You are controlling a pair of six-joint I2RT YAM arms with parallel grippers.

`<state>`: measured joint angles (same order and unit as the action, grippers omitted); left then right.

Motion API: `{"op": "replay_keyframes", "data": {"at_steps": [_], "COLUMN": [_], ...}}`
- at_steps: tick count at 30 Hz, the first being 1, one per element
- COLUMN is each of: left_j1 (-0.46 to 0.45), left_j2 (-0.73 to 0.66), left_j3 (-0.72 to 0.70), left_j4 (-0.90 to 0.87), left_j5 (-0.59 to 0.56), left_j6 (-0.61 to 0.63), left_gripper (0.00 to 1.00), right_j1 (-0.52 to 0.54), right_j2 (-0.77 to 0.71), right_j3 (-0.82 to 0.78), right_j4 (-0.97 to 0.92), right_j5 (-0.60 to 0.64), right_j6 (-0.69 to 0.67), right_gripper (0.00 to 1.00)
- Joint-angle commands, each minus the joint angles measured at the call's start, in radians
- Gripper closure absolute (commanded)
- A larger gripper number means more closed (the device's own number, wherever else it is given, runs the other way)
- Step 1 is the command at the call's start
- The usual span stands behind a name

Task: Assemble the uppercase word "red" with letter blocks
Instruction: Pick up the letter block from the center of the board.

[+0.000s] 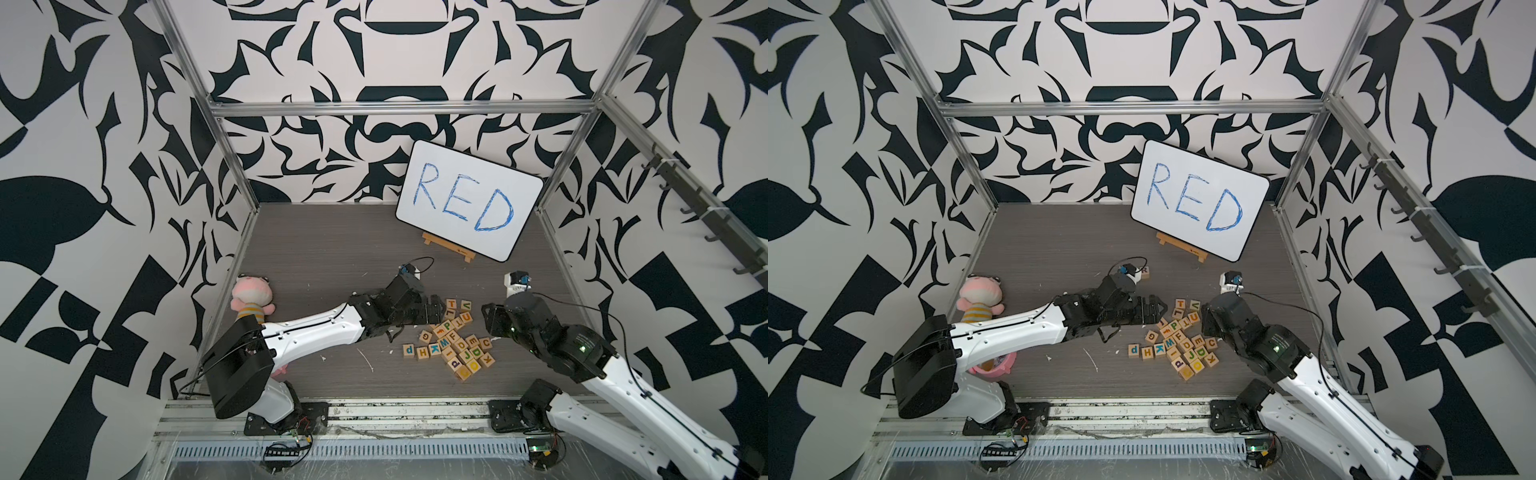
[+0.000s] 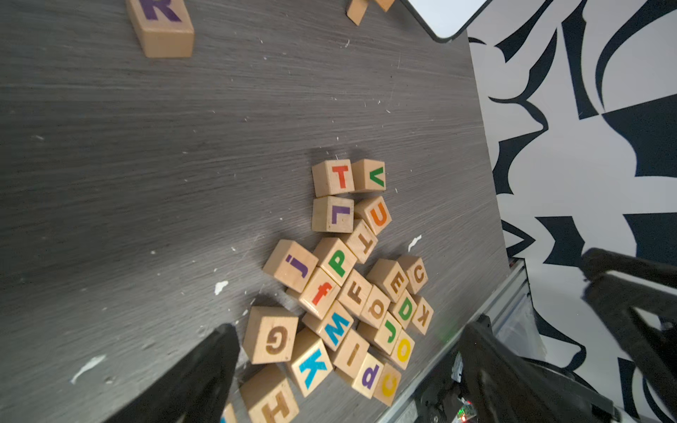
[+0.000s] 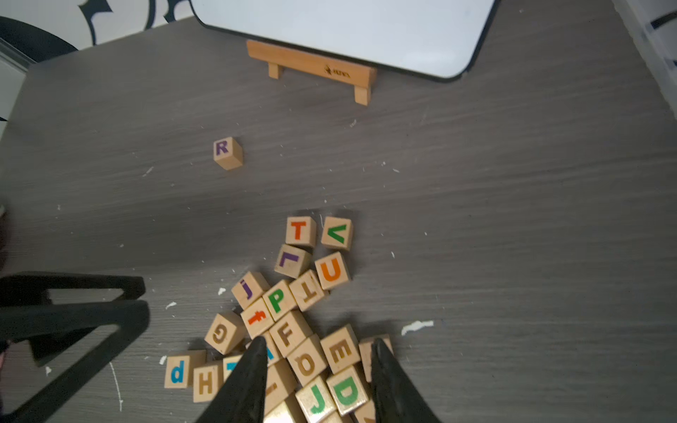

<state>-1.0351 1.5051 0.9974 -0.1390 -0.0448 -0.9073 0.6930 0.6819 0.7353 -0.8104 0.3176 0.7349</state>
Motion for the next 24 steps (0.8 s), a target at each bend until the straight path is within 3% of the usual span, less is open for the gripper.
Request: {"op": "replay_keyframes", "data": {"at_steps": [1,9,24], "left_j1": [0.003,0.002,0.002], "left_j2": [0.026,0.086,0.065], "left_j3": [0.044,0.08,0.031], "left_j4": [-0.08,-0.13,-0.083], "left_j5": [-0.008,0.052,0.013], "left_j6": [0.018,0.029,0.076], "left_gripper": [0.03,0.13,0.14], "right_j1": [-0.003,-0.003,-0.002], "right_j2": [-0.02,0.019,0.054], "right_j3": [-0.024,-0.056,-0.126], "right_j4": [-0.031,-0.076,-0.094], "right_j5": [0.003,-0.025,-0.064], "right_j6": [0.071,0.137,0.251], "right_gripper": [0.55,0.57,0.59]}}
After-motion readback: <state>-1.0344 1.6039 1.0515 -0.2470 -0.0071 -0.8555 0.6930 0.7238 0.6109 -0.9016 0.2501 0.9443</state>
